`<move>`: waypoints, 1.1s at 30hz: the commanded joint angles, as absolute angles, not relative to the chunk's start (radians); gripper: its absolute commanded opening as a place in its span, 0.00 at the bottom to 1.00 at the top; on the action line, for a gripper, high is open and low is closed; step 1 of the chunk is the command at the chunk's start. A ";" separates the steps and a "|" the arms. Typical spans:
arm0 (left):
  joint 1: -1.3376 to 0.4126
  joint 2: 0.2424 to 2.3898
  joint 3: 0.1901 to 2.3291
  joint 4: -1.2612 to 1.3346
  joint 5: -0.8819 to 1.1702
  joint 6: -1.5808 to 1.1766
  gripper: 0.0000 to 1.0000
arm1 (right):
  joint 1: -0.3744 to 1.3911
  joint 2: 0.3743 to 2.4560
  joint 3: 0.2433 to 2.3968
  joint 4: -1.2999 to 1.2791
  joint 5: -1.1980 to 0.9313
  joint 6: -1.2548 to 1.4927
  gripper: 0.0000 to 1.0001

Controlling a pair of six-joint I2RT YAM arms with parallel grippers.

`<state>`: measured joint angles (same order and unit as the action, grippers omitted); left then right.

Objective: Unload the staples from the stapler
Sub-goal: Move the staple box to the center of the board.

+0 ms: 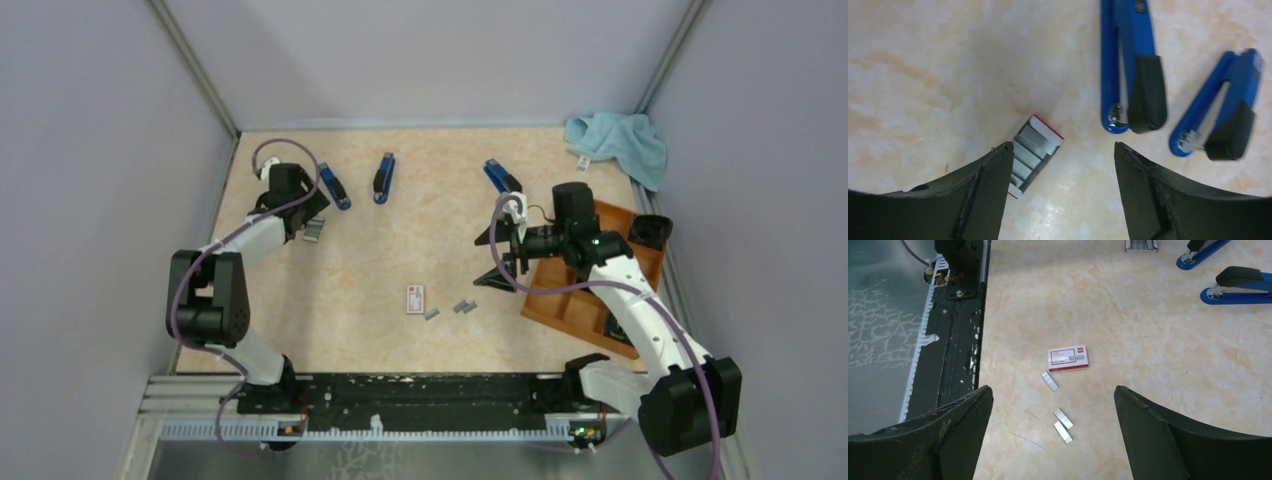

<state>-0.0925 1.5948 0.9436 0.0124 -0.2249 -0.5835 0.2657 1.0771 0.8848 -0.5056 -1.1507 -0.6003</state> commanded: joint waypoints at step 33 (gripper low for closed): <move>-0.028 1.983 1.413 -0.569 -0.310 -0.648 0.61 | 0.268 1.091 0.950 -0.532 -1.160 -0.655 0.92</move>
